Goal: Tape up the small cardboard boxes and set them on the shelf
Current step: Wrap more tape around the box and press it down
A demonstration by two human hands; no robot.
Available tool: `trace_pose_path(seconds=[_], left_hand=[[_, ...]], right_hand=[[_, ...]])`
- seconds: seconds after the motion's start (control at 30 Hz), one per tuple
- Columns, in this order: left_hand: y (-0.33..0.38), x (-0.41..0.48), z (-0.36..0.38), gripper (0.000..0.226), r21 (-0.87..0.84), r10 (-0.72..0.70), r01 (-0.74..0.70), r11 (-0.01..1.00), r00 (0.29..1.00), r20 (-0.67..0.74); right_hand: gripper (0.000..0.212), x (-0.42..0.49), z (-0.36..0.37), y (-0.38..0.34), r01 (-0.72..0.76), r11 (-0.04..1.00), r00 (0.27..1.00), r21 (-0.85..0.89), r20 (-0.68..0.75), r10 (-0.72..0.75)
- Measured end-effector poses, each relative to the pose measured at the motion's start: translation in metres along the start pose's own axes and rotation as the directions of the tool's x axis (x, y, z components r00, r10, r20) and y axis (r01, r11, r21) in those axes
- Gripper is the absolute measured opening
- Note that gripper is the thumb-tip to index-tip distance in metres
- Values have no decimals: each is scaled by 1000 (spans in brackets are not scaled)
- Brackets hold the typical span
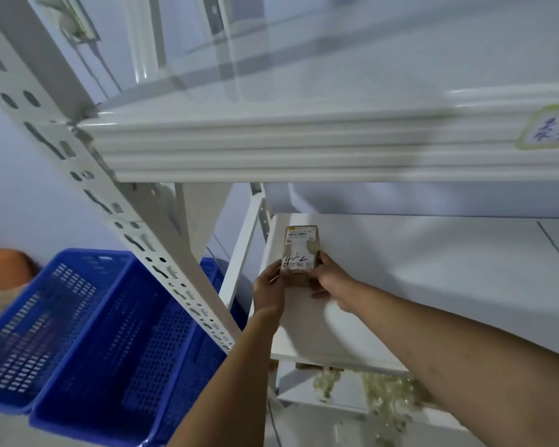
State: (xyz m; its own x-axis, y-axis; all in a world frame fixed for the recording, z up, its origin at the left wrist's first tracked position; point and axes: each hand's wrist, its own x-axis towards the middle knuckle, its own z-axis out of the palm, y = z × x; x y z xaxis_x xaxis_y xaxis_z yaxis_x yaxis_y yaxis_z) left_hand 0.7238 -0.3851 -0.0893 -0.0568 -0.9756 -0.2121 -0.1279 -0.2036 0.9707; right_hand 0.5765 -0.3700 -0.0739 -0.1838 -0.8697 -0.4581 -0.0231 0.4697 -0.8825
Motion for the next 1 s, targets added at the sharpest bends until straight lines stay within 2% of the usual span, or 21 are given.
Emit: trace_pose_path(seconds=[0.2, 0.4, 0.57, 0.83, 1.0], left_hand=[[-10, 16, 3, 27, -100, 30, -27, 995, 999, 32], [-13, 17, 12, 28, -174, 9, -3, 985, 999, 36], [-14, 15, 13, 28, -160, 6, -2, 987, 1000, 26], [-19, 19, 13, 24, -138, -20, 23, 990, 1000, 23], [-19, 19, 12, 25, -187, -74, 73, 980, 997, 2]], right_hand=[[42, 10, -2, 4, -8, 1000, 1000, 28, -16, 8], [54, 11, -6, 23, 83, 992, 996, 91, -36, -80], [71, 13, -6, 28, 76, 997, 993, 31, -94, -73], [67, 14, -5, 31, 126, 992, 988, 16, -91, -124], [76, 10, -7, 29, 129, 989, 990, 67, -71, -124]])
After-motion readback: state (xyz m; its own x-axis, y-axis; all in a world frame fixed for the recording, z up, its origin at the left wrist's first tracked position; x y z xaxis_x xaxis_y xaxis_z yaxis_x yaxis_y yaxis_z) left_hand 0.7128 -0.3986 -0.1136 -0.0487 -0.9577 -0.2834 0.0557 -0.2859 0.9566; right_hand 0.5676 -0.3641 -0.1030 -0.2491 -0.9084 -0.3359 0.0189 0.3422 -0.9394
